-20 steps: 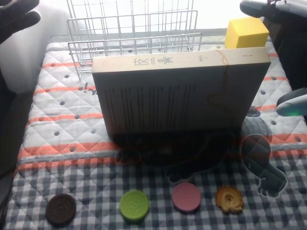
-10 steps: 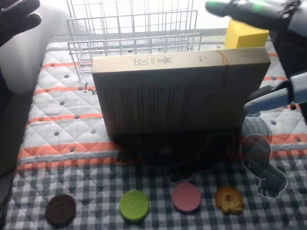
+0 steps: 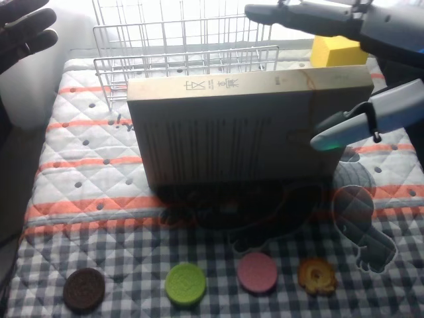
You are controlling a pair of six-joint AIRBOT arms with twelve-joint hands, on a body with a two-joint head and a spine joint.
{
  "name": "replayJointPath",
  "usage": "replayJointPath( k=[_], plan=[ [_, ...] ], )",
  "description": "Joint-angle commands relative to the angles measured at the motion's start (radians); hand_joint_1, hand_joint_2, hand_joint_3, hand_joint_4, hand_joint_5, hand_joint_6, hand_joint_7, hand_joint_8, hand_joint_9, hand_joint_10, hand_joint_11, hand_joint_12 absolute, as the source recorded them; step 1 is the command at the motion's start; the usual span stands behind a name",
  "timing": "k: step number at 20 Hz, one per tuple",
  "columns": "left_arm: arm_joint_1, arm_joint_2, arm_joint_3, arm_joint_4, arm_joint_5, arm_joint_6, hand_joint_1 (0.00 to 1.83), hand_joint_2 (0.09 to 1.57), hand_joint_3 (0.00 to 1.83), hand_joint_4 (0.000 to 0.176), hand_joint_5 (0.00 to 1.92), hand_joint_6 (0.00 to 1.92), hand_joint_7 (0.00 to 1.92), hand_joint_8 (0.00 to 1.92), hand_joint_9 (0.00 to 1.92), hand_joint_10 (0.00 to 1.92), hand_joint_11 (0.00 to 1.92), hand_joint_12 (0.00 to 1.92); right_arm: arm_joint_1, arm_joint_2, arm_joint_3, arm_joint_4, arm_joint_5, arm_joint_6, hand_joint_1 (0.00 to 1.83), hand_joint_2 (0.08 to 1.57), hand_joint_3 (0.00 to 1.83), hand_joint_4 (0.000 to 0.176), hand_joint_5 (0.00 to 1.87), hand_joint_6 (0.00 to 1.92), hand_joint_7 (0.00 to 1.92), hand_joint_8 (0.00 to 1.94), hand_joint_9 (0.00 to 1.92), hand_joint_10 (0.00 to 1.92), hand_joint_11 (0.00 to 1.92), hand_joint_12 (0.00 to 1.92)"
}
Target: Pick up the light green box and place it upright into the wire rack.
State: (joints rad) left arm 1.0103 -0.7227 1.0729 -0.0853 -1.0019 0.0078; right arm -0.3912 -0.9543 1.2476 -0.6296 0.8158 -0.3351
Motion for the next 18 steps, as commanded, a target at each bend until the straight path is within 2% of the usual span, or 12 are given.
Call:
replayJointPath(
  k=[1, 5, 6, 7, 9, 10, 11, 13, 14, 16, 17, 18],
  plan=[
    [-0.018, -0.005, 0.007, -0.026, -0.113, -0.008, 0.71, 0.93, 0.0, 0.065, 0.49, 0.0, 0.33, 0.0, 0.31, 0.0, 0.0, 0.82, 0.016, 0.002, 0.007, 0.048, 0.084, 0.009, 0.57, 0.81, 0.0, 0.138, 0.0, 0.0, 0.14, 0.01, 0.18, 0.02, 0.26, 0.11],
    [-0.027, -0.013, 0.012, -0.024, -0.108, -0.008, 0.7, 0.93, 0.0, 0.058, 0.44, 0.0, 0.32, 0.0, 0.31, 0.0, 0.0, 0.86, 0.019, -0.029, 0.035, 0.025, 0.075, 0.052, 0.54, 0.82, 0.0, 0.145, 0.0, 0.0, 0.15, 0.01, 0.16, 0.0, 0.2, 0.09],
    [-0.027, -0.014, 0.012, -0.024, -0.109, -0.008, 0.71, 0.93, 0.0, 0.049, 0.43, 0.0, 0.32, 0.0, 0.31, 0.0, 0.0, 0.83, 0.02, -0.038, 0.044, 0.015, 0.072, 0.073, 0.54, 0.84, 0.01, 0.113, 0.0, 0.0, 0.14, 0.0, 0.16, 0.0, 0.2, 0.09],
    [-0.027, -0.014, 0.012, -0.024, -0.109, -0.008, 0.71, 0.93, 0.0, 0.049, 0.43, 0.0, 0.32, 0.0, 0.31, 0.0, 0.0, 0.83, 0.022, -0.055, 0.062, -0.003, 0.068, 0.106, 0.54, 0.84, 0.01, 0.113, 0.0, 0.0, 0.14, 0.0, 0.16, 0.0, 0.2, 0.09],
    [-0.028, -0.016, 0.013, -0.024, -0.107, -0.008, 0.71, 0.93, 0.0, 0.05, 0.42, 0.0, 0.32, 0.0, 0.31, 0.0, 0.0, 0.82, 0.024, -0.089, 0.093, -0.033, 0.054, 0.159, 0.57, 0.86, 0.01, 0.095, 0.0, 0.0, 0.15, 0.0, 0.17, 0.0, 0.21, 0.1],
    [-0.029, -0.017, 0.014, -0.024, -0.106, -0.008, 0.7, 0.93, 0.0, 0.046, 0.44, 0.01, 0.31, 0.0, 0.3, 0.0, 0.0, 0.82, 0.025, -0.097, 0.098, -0.041, 0.042, 0.161, 0.58, 0.86, 0.01, 0.098, 0.0, 0.0, 0.16, 0.01, 0.19, 0.01, 0.21, 0.11],
    [-0.03, -0.017, 0.014, -0.023, -0.106, -0.008, 0.7, 0.93, 0.0, 0.04, 0.46, 0.01, 0.32, 0.0, 0.3, 0.0, 0.0, 0.78, 0.026, -0.106, 0.104, -0.051, 0.028, 0.161, 0.59, 0.87, 0.01, 0.094, 0.0, 0.0, 0.18, 0.01, 0.19, 0.01, 0.19, 0.1],
    [-0.032, -0.018, 0.014, -0.02, -0.106, -0.008, 0.73, 0.92, 0.0, 0.048, 0.47, 0.01, 0.32, 0.0, 0.3, 0.0, 0.0, 0.78, 0.029, -0.118, 0.114, -0.069, -0.004, 0.161, 0.57, 0.85, 0.0, 0.093, 0.0, 0.0, 0.2, 0.01, 0.19, 0.01, 0.18, 0.11],
    [-0.032, -0.018, 0.014, -0.019, -0.106, -0.008, 0.73, 0.92, 0.0, 0.047, 0.49, 0.01, 0.33, 0.0, 0.3, 0.0, 0.0, 0.81, 0.029, -0.121, 0.118, -0.075, -0.017, 0.161, 0.54, 0.84, 0.0, 0.114, 0.0, 0.0, 0.21, 0.02, 0.19, 0.01, 0.19, 0.11],
    [-0.032, -0.018, 0.013, -0.017, -0.105, -0.008, 0.69, 0.93, 0.0, 0.057, 0.5, 0.0, 0.33, 0.0, 0.3, 0.0, 0.0, 0.8, 0.029, -0.123, 0.12, -0.085, -0.035, 0.161, 0.57, 0.85, 0.0, 0.12, 0.0, 0.0, 0.21, 0.01, 0.19, 0.01, 0.2, 0.12],
    [-0.032, -0.018, 0.013, -0.017, -0.105, -0.008, 0.68, 0.93, 0.0, 0.06, 0.51, 0.01, 0.34, 0.01, 0.31, 0.0, 0.01, 0.8, 0.029, -0.123, 0.119, -0.089, -0.039, 0.162, 0.59, 0.86, 0.0, 0.102, 0.02, 0.0, 0.25, 0.0, 0.27, 0.01, 0.25, 0.17],
    [-0.032, -0.019, 0.013, -0.016, -0.103, -0.008, 0.69, 0.93, 0.0, 0.064, 0.51, 0.01, 0.34, 0.0, 0.31, 0.0, 0.0, 0.8, 0.029, -0.124, 0.12, -0.096, -0.044, 0.167, 0.59, 0.87, 0.0, 0.086, 0.04, 0.0, 0.38, 0.02, 0.38, 0.01, 0.25, 0.29]
  ],
)
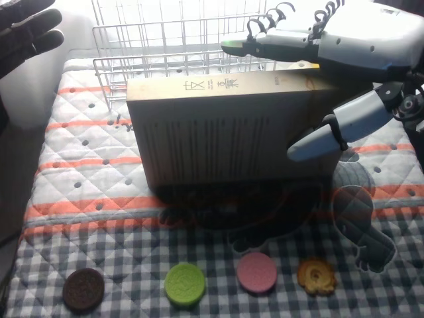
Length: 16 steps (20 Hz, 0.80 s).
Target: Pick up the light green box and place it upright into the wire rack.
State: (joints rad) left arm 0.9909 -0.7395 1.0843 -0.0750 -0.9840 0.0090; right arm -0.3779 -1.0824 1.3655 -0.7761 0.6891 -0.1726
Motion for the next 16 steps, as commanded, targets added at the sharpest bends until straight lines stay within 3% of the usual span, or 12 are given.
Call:
replayJointPath(
  k=[1, 2, 3, 4, 5, 7, 9, 10, 11, 13, 14, 16],
  plan=[
    [-0.013, -0.002, 0.0, -0.027, -0.121, -0.009, 0.7, 0.93, 0.0, 0.076, 0.52, 0.01, 0.36, 0.01, 0.32, 0.0, 0.0, 0.8, 0.016, 0.003, 0.003, 0.051, 0.082, 0.009, 0.64, 0.9, 0.0, 0.018, 0.26, 0.0, 0.69, 0.05, 0.73, 0.12, 0.34, 1.17],
    [-0.013, -0.002, -0.001, -0.027, -0.121, -0.009, 0.7, 0.93, 0.0, 0.076, 0.52, 0.01, 0.36, 0.01, 0.32, 0.0, 0.0, 0.8, 0.016, 0.003, 0.003, 0.051, 0.082, 0.01, 0.64, 0.9, 0.0, 0.018, 0.26, 0.0, 0.69, 0.05, 0.73, 0.12, 0.34, 1.17],
    [-0.013, -0.001, -0.005, -0.027, -0.119, -0.009, 0.7, 0.92, 0.0, 0.086, 0.52, 0.01, 0.36, 0.01, 0.32, 0.01, 0.0, 0.8, 0.016, 0.003, 0.003, 0.051, 0.082, 0.01, 0.67, 0.91, 0.0, 0.002, 0.3, 0.01, 0.74, 0.09, 0.65, 0.54, 0.41, 1.33],
    [-0.013, -0.001, -0.009, -0.027, -0.117, -0.009, 0.72, 0.91, 0.0, 0.096, 0.53, 0.0, 0.37, 0.01, 0.32, 0.0, 0.0, 0.82, 0.016, 0.003, 0.003, 0.051, 0.082, 0.01, 0.68, 0.9, 0.0, 0.011, 0.34, 0.0, 0.73, 0.11, 0.54, 0.87, 0.45, 1.43],
    [-0.014, 0.0, -0.011, -0.027, -0.116, -0.009, 0.73, 0.92, 0.0, 0.101, 0.52, 0.0, 0.37, 0.0, 0.32, 0.0, 0.0, 0.82, 0.016, 0.003, 0.003, 0.052, 0.082, 0.01, 0.65, 0.89, 0.0, 0.003, 0.37, 0.0, 0.74, 0.15, 0.47, 1.06, 0.36, 1.5],
    [-0.015, 0.0, -0.015, -0.028, -0.114, -0.009, 0.72, 0.92, 0.0, 0.12, 0.51, 0.0, 0.36, 0.0, 0.32, 0.0, 0.0, 0.82, 0.016, 0.003, 0.003, 0.052, 0.082, 0.01, 0.67, 0.89, 0.0, 0.0, 0.44, 0.0, 0.68, 0.42, 0.55, 1.27, 0.51, 1.6],
    [-0.015, 0.0, -0.016, -0.028, -0.11, -0.009, 0.72, 0.92, 0.0, 0.138, 0.5, 0.0, 0.38, 0.01, 0.34, 0.01, 0.02, 0.83, 0.016, 0.003, 0.005, 0.056, 0.082, 0.01, 0.74, 0.9, 0.0, 0.0, 0.56, 0.01, 0.5, 0.89, 0.51, 1.51, 0.63, 1.75],
    [-0.016, 0.0, -0.016, -0.028, -0.109, -0.009, 0.72, 0.92, 0.0, 0.134, 0.51, 0.0, 0.38, 0.01, 0.34, 0.01, 0.02, 0.83, 0.016, 0.003, 0.006, 0.057, 0.082, 0.01, 0.74, 0.92, 0.0, 0.0, 0.6, 0.01, 0.47, 0.95, 0.49, 1.5, 0.65, 1.78],
    [-0.017, 0.001, -0.019, -0.029, -0.107, -0.009, 0.72, 0.92, 0.0, 0.128, 0.51, 0.0, 0.38, 0.0, 0.34, 0.01, 0.02, 0.83, 0.016, 0.0, 0.008, 0.058, 0.082, 0.01, 0.75, 0.94, 0.0, 0.0, 0.68, 0.03, 0.49, 0.95, 0.46, 1.41, 0.46, 1.73],
    [-0.019, 0.001, -0.022, -0.031, -0.104, -0.009, 0.72, 0.92, 0.0, 0.126, 0.5, 0.0, 0.36, 0.0, 0.33, 0.0, 0.01, 0.82, 0.016, -0.005, 0.011, 0.059, 0.079, 0.01, 0.9, 0.98, 0.0, 0.0, 0.86, 0.07, 0.72, 0.84, 0.77, 1.52, 0.78, 1.83],
    [-0.02, 0.001, -0.022, -0.032, -0.103, -0.009, 0.72, 0.92, 0.0, 0.126, 0.5, 0.0, 0.36, 0.0, 0.33, 0.0, 0.01, 0.83, 0.015, -0.008, 0.012, 0.059, 0.079, 0.01, 1.04, 1.09, 0.01, 0.0, 0.95, 0.81, 0.89, 1.14, 1.09, 1.7, 1.15, 1.9],
    [-0.02, 0.001, -0.021, -0.034, -0.103, -0.009, 0.73, 0.93, 0.0, 0.113, 0.5, 0.0, 0.36, 0.0, 0.34, 0.0, 0.02, 0.83, 0.014, -0.013, 0.013, 0.059, 0.078, 0.01, 1.1, 1.13, 0.0, 0.0, 0.94, 1.04, 0.97, 1.13, 1.23, 1.6, 1.28, 1.82]
  ],
)
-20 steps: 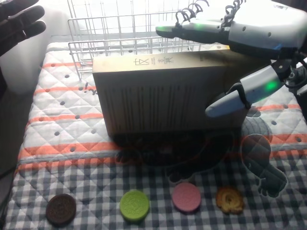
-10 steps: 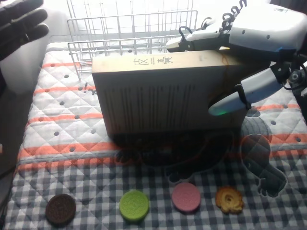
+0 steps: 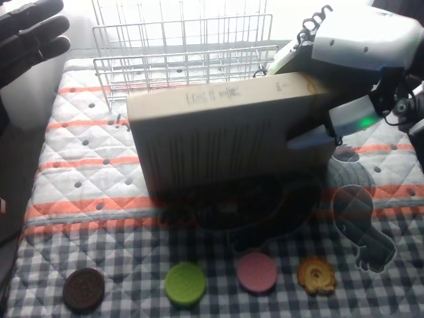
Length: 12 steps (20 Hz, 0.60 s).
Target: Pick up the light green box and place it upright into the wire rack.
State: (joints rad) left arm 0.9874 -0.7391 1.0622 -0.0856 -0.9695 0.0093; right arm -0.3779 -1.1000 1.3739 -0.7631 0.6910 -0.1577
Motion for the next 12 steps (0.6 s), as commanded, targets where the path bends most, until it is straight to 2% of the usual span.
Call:
replayJointPath(
  k=[1, 3, 4, 5, 6, 8, 9, 10, 11, 12],
  plan=[
    [-0.017, 0.0, 0.001, -0.023, -0.118, -0.009, 0.72, 0.93, 0.0, 0.112, 0.51, 0.0, 0.36, 0.0, 0.33, 0.0, 0.02, 0.83, 0.013, 0.003, 0.006, 0.046, 0.074, -0.005, 1.1, 1.12, 0.0, 0.0, 0.96, 1.01, 1.0, 0.93, 1.16, 1.56, 1.19, 1.81],
    [-0.017, 0.0, 0.001, -0.024, -0.119, -0.009, 0.72, 0.93, 0.0, 0.109, 0.51, 0.0, 0.36, 0.0, 0.33, 0.0, 0.0, 0.82, 0.005, -0.004, 0.013, 0.053, 0.068, -0.005, 1.1, 1.11, 0.0, 0.0, 0.99, 0.98, 1.08, 0.76, 1.15, 1.49, 1.14, 1.82],
    [-0.017, 0.0, 0.001, -0.024, -0.119, -0.009, 0.72, 0.93, 0.0, 0.114, 0.52, 0.01, 0.36, 0.0, 0.34, 0.0, 0.01, 0.83, 0.002, -0.006, 0.015, 0.056, 0.067, -0.005, 1.11, 1.1, 0.0, 0.0, 1.0, 0.96, 1.1, 0.82, 1.14, 1.53, 1.13, 1.86],
    [-0.017, 0.0, 0.001, -0.024, -0.12, -0.009, 0.72, 0.94, 0.0, 0.112, 0.51, 0.0, 0.36, 0.0, 0.34, 0.0, 0.01, 0.83, -0.001, -0.009, 0.018, 0.057, 0.065, -0.005, 1.12, 1.09, 0.0, 0.0, 1.03, 0.92, 1.07, 1.01, 1.09, 1.64, 1.11, 1.91],
    [-0.017, 0.0, 0.001, -0.024, -0.12, -0.009, 0.74, 0.93, 0.0, 0.11, 0.52, 0.0, 0.36, 0.0, 0.33, 0.0, 0.02, 0.83, -0.001, -0.01, 0.02, 0.057, 0.063, -0.005, 1.15, 1.1, 0.0, 0.0, 1.01, 0.93, 1.09, 0.88, 1.07, 1.44, 1.02, 1.76],
    [-0.017, 0.0, 0.001, -0.026, -0.12, -0.009, 0.74, 0.93, 0.0, 0.102, 0.53, 0.01, 0.37, 0.0, 0.34, 0.0, 0.03, 0.83, 0.0, -0.01, 0.019, 0.059, 0.064, -0.005, 1.16, 1.1, 0.0, 0.0, 1.01, 0.93, 1.25, 0.47, 1.19, 0.94, 1.03, 1.41],
    [-0.017, 0.0, 0.001, -0.026, -0.12, -0.009, 0.73, 0.93, 0.0, 0.101, 0.54, 0.01, 0.37, 0.0, 0.34, 0.0, 0.02, 0.83, 0.0, -0.01, 0.014, 0.059, 0.067, -0.005, 1.26, 1.06, 0.01, 0.0, 1.03, 0.77, 1.26, 0.66, 1.23, 0.8, 1.03, 1.32],
    [-0.017, 0.0, 0.001, -0.027, -0.119, -0.009, 0.72, 0.93, 0.0, 0.097, 0.54, 0.01, 0.37, 0.0, 0.34, 0.0, 0.02, 0.83, 0.0, -0.01, 0.007, 0.059, 0.077, -0.005, 1.19, 1.09, 0.0, 0.0, 1.02, 0.87, 1.24, 0.67, 1.18, 1.02, 0.99, 1.51],
    [-0.017, 0.0, 0.001, -0.028, -0.119, -0.009, 0.71, 0.94, 0.0, 0.093, 0.54, 0.01, 0.37, 0.0, 0.34, 0.0, 0.02, 0.83, 0.013, -0.009, 0.001, 0.059, 0.085, -0.005, 1.17, 1.1, 0.0, 0.0, 1.01, 0.9, 1.13, 1.0, 1.07, 1.43, 0.95, 1.8],
    [-0.016, -0.001, 0.001, -0.03, -0.12, -0.009, 0.71, 0.93, 0.0, 0.084, 0.55, 0.01, 0.37, 0.0, 0.33, 0.0, 0.01, 0.82, 0.027, -0.005, -0.003, 0.061, 0.093, -0.005, 1.17, 1.1, 0.0, 0.0, 1.01, 0.91, 1.02, 1.39, 0.99, 1.77, 0.97, 1.9]
  ],
)
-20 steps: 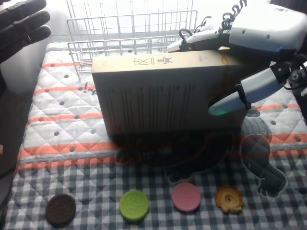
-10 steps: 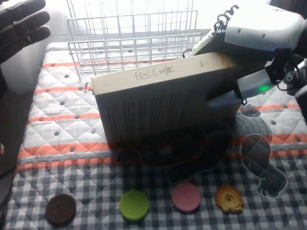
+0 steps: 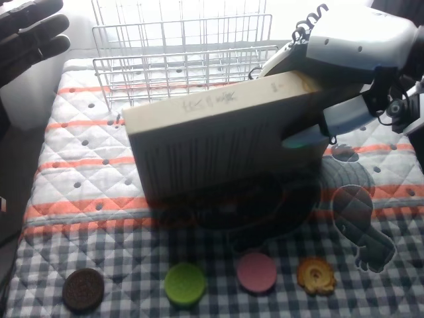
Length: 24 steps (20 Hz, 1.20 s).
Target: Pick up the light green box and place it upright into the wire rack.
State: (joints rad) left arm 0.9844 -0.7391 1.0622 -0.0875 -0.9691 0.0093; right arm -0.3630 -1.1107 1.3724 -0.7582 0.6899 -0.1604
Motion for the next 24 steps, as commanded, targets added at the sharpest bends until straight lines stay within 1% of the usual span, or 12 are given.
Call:
replayJointPath(
  k=[1, 4, 5, 7, 9, 10, 11, 12, 15, 18, 21, 24],
  plan=[
    [-0.013, -0.001, 0.0, -0.03, -0.121, -0.009, 0.72, 0.93, 0.0, 0.098, 0.53, 0.0, 0.37, 0.0, 0.34, 0.0, 0.01, 0.82, 0.031, 0.015, -0.003, 0.06, 0.103, -0.002, 1.24, 1.14, 0.0, 0.0, 0.9, 0.89, 1.0, 1.25, 1.04, 1.24, 0.98, 1.5],
    [-0.013, -0.001, -0.001, -0.036, -0.121, -0.009, 0.69, 0.93, 0.0, 0.113, 0.53, 0.0, 0.37, 0.0, 0.35, 0.0, 0.03, 0.82, 0.067, 0.039, -0.002, 0.091, 0.123, -0.002, 1.27, 1.1, 0.0, 0.0, 0.89, 0.93, 1.18, 0.82, 1.33, 0.47, 1.18, 0.96],
    [-0.013, -0.001, -0.001, -0.038, -0.122, -0.009, 0.67, 0.94, 0.0, 0.099, 0.54, 0.01, 0.38, 0.0, 0.36, 0.01, 0.04, 0.82, 0.079, 0.043, -0.001, 0.1, 0.127, -0.002, 1.28, 1.08, 0.0, 0.0, 0.91, 0.91, 1.24, 0.71, 1.42, 0.29, 1.25, 0.85],
    [-0.013, 0.0, -0.002, -0.046, -0.131, -0.009, 0.66, 0.95, 0.0, 0.067, 0.56, 0.0, 0.37, 0.0, 0.34, 0.0, 0.04, 0.76, 0.117, 0.047, 0.004, 0.103, 0.127, -0.002, 1.15, 1.14, 0.0, 0.0, 0.93, 1.03, 1.37, 0.16, 1.57, 0.12, 1.39, 0.72],
    [-0.011, 0.001, -0.005, -0.061, -0.151, -0.009, 0.64, 0.95, 0.0, 0.048, 0.56, 0.0, 0.35, 0.0, 0.32, 0.0, 0.02, 0.68, 0.143, 0.053, 0.008, 0.117, 0.129, -0.002, 1.14, 1.14, 0.0, 0.0, 0.92, 1.06, 1.42, 0.03, 1.6, 0.03, 1.42, 0.6],
    [-0.007, 0.003, -0.008, -0.07, -0.166, -0.009, 0.65, 0.96, 0.0, 0.109, 0.48, 0.0, 0.34, 0.0, 0.3, 0.0, 0.0, 0.64, 0.157, 0.055, 0.01, 0.127, 0.131, -0.002, 1.14, 1.15, 0.0, 0.0, 0.91, 1.08, 1.4, 0.0, 1.58, 0.01, 1.38, 0.57],
    [0.0, 0.005, -0.01, -0.078, -0.178, -0.009, 0.65, 0.96, 0.0, 0.109, 0.48, 0.0, 0.34, 0.0, 0.3, 0.0, 0.0, 0.64, 0.164, 0.054, 0.015, 0.132, 0.131, -0.002, 1.14, 1.15, 0.0, 0.0, 0.91, 1.08, 1.4, 0.0, 1.58, 0.01, 1.38, 0.57],
    [0.013, 0.011, -0.016, -0.09, -0.193, -0.009, 0.64, 0.96, 0.0, 0.135, 0.44, 0.0, 0.33, 0.0, 0.29, 0.0, 0.0, 0.62, 0.173, 0.049, 0.021, 0.135, 0.132, -0.003, 1.14, 1.16, 0.0, 0.0, 0.9, 1.1, 1.41, 0.0, 1.58, 0.01, 1.39, 0.57],
    [0.046, 0.025, -0.034, -0.111, -0.231, -0.009, 0.51, 0.97, 0.0, 0.163, 0.4, 0.0, 0.29, 0.0, 0.25, 0.0, 0.0, 0.53, 0.196, 0.037, 0.036, 0.147, 0.132, -0.003, 1.13, 1.16, 0.0, 0.0, 0.89, 1.1, 1.42, 0.01, 1.6, 0.01, 1.4, 0.58],
    [0.051, 0.025, -0.037, -0.112, -0.233, -0.009, 0.49, 0.97, 0.0, 0.16, 0.41, 0.0, 0.28, 0.0, 0.24, 0.0, 0.0, 0.48, 0.214, 0.032, 0.044, 0.15, 0.131, -0.003, 1.13, 1.17, 0.0, 0.0, 0.88, 1.12, 1.45, 0.01, 1.63, 0.02, 1.43, 0.6],
    [0.051, 0.023, -0.038, -0.112, -0.23, -0.009, 0.51, 0.98, 0.0, 0.126, 0.43, 0.01, 0.3, 0.0, 0.26, 0.01, 0.0, 0.59, 0.23, 0.001, 0.076, 0.163, 0.119, -0.003, 1.14, 1.15, 0.0, 0.0, 0.91, 1.08, 1.47, 0.01, 1.63, 0.01, 1.42, 0.61],
    [0.051, 0.023, -0.037, -0.112, -0.225, -0.009, 0.53, 0.97, 0.0, 0.131, 0.44, 0.0, 0.3, 0.0, 0.27, 0.01, 0.0, 0.6, 0.247, -0.028, 0.103, 0.163, 0.09, -0.004, 1.14, 1.16, 0.0, 0.0, 0.9, 1.09, 1.48, 0.0, 1.63, 0.0, 1.4, 0.67]
  ],
)
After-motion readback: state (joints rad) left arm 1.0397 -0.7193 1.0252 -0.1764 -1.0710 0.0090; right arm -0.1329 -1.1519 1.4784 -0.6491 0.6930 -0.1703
